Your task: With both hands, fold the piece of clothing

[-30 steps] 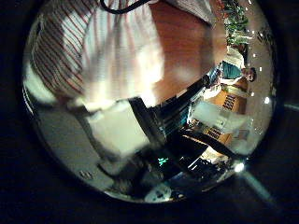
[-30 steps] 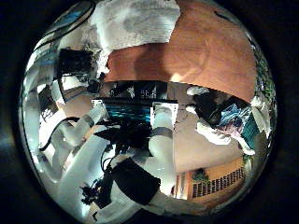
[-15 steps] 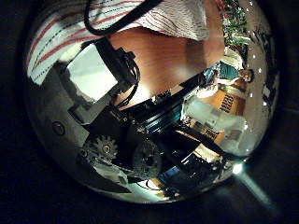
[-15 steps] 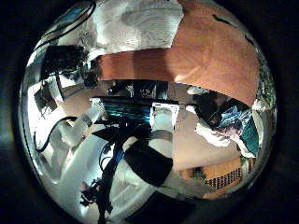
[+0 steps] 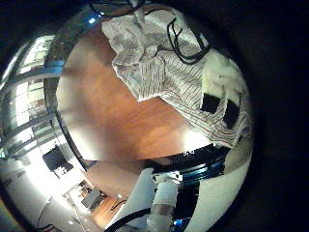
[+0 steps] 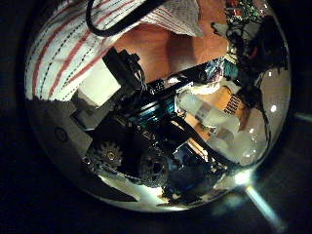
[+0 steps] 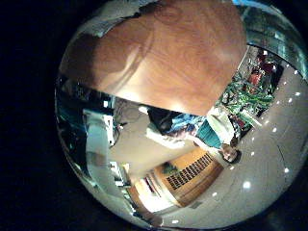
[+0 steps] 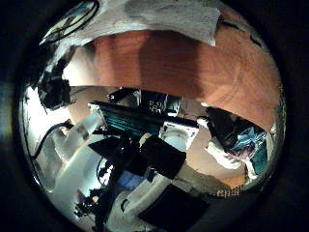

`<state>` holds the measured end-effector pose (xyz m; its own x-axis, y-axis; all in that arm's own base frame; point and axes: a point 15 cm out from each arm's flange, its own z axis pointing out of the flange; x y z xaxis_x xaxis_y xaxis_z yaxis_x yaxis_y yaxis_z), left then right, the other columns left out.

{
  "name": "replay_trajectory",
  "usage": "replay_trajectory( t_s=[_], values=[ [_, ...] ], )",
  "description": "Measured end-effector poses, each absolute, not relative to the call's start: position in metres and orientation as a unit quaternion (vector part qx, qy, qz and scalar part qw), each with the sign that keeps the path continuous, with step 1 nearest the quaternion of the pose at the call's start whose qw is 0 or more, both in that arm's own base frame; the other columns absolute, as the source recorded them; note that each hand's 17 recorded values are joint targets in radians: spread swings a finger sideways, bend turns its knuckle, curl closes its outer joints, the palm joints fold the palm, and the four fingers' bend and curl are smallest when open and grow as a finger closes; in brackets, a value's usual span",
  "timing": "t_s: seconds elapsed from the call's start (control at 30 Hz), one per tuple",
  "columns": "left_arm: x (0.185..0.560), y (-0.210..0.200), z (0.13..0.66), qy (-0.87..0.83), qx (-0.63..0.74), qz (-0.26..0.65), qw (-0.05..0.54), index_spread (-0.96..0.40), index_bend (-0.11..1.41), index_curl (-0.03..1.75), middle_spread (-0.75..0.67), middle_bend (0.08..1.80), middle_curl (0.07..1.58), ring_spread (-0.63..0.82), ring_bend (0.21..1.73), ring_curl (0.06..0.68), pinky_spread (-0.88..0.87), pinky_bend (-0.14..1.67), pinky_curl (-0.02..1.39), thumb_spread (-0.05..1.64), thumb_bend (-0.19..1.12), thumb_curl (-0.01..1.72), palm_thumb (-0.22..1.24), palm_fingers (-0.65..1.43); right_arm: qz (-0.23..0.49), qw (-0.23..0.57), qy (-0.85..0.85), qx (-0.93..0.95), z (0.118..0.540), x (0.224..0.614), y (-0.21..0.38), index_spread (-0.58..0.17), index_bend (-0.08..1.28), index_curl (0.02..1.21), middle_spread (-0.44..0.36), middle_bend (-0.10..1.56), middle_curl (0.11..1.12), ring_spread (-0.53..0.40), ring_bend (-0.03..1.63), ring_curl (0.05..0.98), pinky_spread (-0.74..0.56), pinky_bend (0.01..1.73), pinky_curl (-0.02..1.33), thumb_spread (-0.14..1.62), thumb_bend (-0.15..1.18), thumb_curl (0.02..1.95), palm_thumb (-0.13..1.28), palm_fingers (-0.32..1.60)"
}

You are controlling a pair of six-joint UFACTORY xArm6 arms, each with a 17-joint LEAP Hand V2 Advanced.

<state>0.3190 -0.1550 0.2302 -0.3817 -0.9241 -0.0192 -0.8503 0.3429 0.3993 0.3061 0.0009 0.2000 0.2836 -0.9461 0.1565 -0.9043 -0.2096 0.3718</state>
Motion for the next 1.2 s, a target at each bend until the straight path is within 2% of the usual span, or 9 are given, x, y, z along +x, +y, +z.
replay_trajectory(
  t_s=[0.13,0.47,0.5,0.6,0.67,0.73,0.9,1.03,1.2],
  values=[
    [0.320,-0.154,0.232,-0.811,0.547,-0.177,0.108,-0.64,0.24,1.23,-0.60,0.91,1.05,-0.47,1.38,0.506,-0.63,1.18,0.65,1.17,-0.01,0.54,0.86,0.91,-0.025,0.169,-0.606,0.777,0.189,0.324,0.007,-0.300,0.19,0.31,-0.134,0.41,0.43,-0.179,0.83,0.293,0.02,0.69,0.14,1.11,-0.02,0.27,0.36,0.33],
    [0.318,-0.152,0.236,-0.811,0.546,-0.179,0.112,-0.64,0.19,1.36,-0.62,0.89,1.07,-0.47,1.36,0.507,-0.63,1.17,0.65,1.18,-0.01,0.54,0.85,0.91,-0.050,0.199,-0.604,0.770,0.156,0.329,0.010,-0.311,0.20,0.36,-0.163,0.43,0.45,-0.220,0.87,0.305,0.00,0.66,0.11,1.08,-0.01,0.29,0.43,0.45],
    [0.318,-0.151,0.236,-0.810,0.547,-0.179,0.113,-0.64,0.18,1.37,-0.63,0.89,1.07,-0.47,1.36,0.508,-0.64,1.17,0.65,1.18,-0.01,0.54,0.85,0.91,-0.052,0.200,-0.603,0.771,0.153,0.332,0.011,-0.321,0.21,0.37,-0.178,0.46,0.46,-0.235,0.89,0.312,-0.02,0.66,0.10,1.08,-0.01,0.29,0.45,0.50],
    [0.319,-0.149,0.236,-0.807,0.551,-0.177,0.116,-0.64,0.18,1.40,-0.63,0.88,1.08,-0.47,1.36,0.509,-0.64,1.17,0.65,1.18,-0.01,0.55,0.85,0.91,-0.054,0.203,-0.602,0.770,0.149,0.335,0.012,-0.386,0.23,0.37,-0.244,0.55,0.50,-0.305,0.97,0.327,-0.27,0.86,0.13,1.10,0.01,0.32,0.55,0.96],
    [0.319,-0.148,0.239,-0.808,0.551,-0.171,0.119,-0.63,0.18,1.41,-0.63,0.88,1.08,-0.47,1.36,0.509,-0.64,1.17,0.65,1.18,-0.01,0.55,0.85,0.91,-0.052,0.200,-0.602,0.771,0.149,0.337,0.013,-0.421,0.34,0.44,-0.267,0.64,0.56,-0.307,1.02,0.368,-0.35,0.94,0.18,1.12,0.07,0.36,0.68,1.21],
    [0.318,-0.147,0.242,-0.808,0.552,-0.168,0.121,-0.63,0.17,1.42,-0.64,0.88,1.08,-0.47,1.36,0.509,-0.64,1.17,0.65,1.18,-0.01,0.55,0.85,0.91,-0.045,0.191,-0.602,0.774,0.149,0.342,0.014,-0.430,0.48,0.51,-0.274,0.75,0.61,-0.291,1.06,0.405,-0.34,1.04,0.23,1.14,0.12,0.39,0.78,1.38],
    [0.310,-0.142,0.248,-0.811,0.548,-0.167,0.123,-0.61,0.17,1.45,-0.64,0.88,1.09,-0.47,1.36,0.511,-0.64,1.16,0.65,1.18,-0.01,0.55,0.85,0.91,-0.034,0.177,-0.605,0.776,0.164,0.344,0.011,-0.419,0.80,0.70,-0.255,1.00,0.74,-0.262,1.22,0.507,-0.29,1.29,0.36,1.19,0.15,0.46,0.90,1.26],
    [0.296,-0.135,0.251,-0.814,0.539,-0.173,0.131,-0.60,0.17,1.47,-0.65,0.88,1.09,-0.47,1.36,0.513,-0.64,1.16,0.65,1.18,-0.01,0.55,0.85,0.91,-0.055,0.201,-0.603,0.770,0.174,0.325,0.002,-0.397,0.92,0.80,-0.236,1.11,0.80,-0.250,1.32,0.568,-0.25,1.40,0.42,1.21,0.14,0.50,0.92,1.16],
    [0.276,-0.126,0.258,-0.816,0.529,-0.184,0.141,-0.58,0.17,1.49,-0.65,0.88,1.10,-0.47,1.36,0.515,-0.64,1.16,0.66,1.19,-0.01,0.55,0.84,0.91,-0.082,0.219,-0.589,0.774,0.203,0.296,0.000,-0.372,0.98,0.87,-0.217,1.18,0.85,-0.236,1.37,0.620,-0.22,1.46,0.48,1.22,0.12,0.55,0.93,1.07]
  ],
)
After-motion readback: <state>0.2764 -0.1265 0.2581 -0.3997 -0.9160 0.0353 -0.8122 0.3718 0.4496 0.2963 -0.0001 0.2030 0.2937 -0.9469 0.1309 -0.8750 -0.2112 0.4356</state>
